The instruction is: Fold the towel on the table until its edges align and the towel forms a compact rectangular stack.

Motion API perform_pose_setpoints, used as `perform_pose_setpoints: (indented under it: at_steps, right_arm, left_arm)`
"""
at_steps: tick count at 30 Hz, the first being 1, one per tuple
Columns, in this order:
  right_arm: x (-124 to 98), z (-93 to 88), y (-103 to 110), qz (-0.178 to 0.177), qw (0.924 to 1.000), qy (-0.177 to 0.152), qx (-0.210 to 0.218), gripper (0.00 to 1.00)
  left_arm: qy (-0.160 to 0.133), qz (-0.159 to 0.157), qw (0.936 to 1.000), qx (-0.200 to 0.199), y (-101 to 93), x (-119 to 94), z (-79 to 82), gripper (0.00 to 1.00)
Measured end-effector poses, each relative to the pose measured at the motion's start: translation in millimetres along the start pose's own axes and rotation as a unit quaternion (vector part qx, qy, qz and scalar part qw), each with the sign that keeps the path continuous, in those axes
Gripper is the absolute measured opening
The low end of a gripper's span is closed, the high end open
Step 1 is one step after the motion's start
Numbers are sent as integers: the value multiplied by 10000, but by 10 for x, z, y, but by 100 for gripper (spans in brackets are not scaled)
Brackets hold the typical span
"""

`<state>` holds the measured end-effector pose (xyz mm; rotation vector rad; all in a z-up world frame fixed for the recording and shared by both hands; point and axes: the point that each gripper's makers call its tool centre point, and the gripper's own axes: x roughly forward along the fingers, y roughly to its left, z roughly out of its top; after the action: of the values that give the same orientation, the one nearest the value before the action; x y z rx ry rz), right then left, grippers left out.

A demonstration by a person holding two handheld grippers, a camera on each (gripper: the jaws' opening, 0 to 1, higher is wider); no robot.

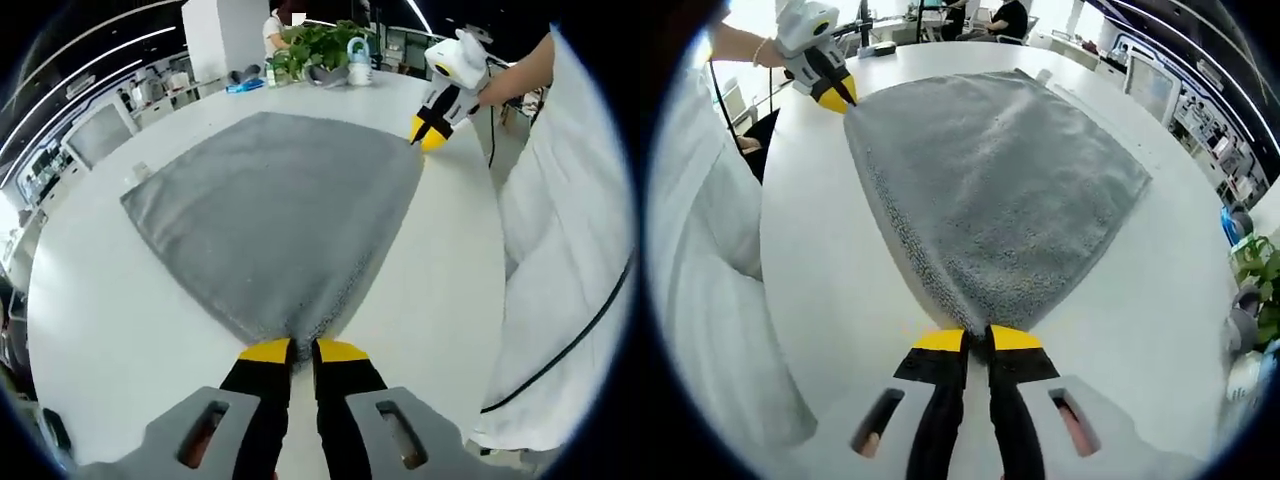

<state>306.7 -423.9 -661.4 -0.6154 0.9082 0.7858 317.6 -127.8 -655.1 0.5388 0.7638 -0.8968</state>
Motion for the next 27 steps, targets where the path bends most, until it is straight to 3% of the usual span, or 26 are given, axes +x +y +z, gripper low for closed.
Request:
perform_pose_setpoints:
  at_steps: [6,17,27]
  right_arm:
    - [-24,-28,0,-44,9998,-14,-173,2]
    - [-84,-58,42,-12,9995,48,-298,0]
    - [-316,3,28,-9,9997,-103,-202,0]
  left_arm:
    - [-10,37,9998,-210,31,-4,-2,5]
    - [212,0,9997,-149,-54,-89,-35,3]
    - [178,-80,9990,-397,-131,-306,82,3]
